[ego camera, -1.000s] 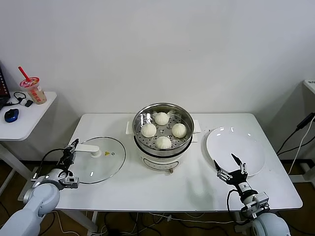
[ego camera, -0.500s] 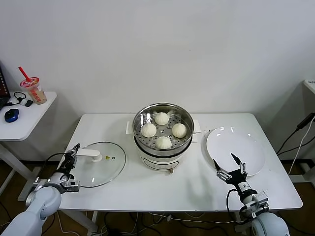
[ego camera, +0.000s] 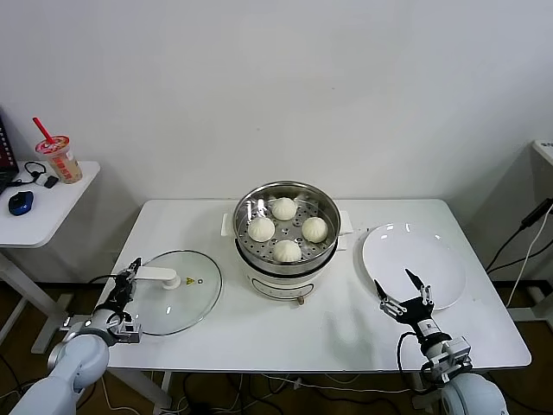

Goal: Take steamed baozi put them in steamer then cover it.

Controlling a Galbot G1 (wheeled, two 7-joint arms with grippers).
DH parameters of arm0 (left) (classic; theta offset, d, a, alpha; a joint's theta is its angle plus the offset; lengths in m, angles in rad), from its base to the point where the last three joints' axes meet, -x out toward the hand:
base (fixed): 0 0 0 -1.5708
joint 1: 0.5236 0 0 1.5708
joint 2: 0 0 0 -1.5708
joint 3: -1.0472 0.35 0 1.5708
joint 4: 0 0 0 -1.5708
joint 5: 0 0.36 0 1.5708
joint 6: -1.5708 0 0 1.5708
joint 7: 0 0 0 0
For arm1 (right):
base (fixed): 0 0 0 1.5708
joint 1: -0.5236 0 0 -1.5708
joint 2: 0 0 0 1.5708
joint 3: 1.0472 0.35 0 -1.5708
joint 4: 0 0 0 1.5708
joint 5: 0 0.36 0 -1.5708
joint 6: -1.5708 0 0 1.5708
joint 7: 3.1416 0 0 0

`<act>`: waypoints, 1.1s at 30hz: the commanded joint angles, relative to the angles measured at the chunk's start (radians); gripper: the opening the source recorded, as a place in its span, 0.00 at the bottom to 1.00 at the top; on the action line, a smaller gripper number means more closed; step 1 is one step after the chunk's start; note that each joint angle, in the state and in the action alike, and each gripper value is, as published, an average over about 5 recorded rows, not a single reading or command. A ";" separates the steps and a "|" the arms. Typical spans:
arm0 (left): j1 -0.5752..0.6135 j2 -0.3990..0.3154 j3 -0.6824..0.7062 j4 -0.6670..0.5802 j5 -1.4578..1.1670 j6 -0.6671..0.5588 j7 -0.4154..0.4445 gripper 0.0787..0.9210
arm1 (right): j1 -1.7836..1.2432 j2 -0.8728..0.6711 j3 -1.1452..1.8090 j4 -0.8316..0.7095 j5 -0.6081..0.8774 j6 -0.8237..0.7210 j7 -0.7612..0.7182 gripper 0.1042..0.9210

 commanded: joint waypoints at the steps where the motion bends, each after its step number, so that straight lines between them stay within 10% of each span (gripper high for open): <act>1: 0.008 -0.014 -0.012 0.011 0.051 -0.018 -0.019 0.13 | 0.001 0.001 0.003 0.000 -0.008 0.002 0.000 0.88; 17: 0.020 -0.031 -0.013 0.030 0.068 -0.014 -0.038 0.15 | 0.014 0.014 -0.001 -0.001 -0.011 0.001 0.001 0.88; 33: 0.071 -0.036 -0.044 -0.044 0.065 -0.013 -0.040 0.69 | 0.025 0.018 -0.005 -0.006 -0.010 0.003 -0.003 0.88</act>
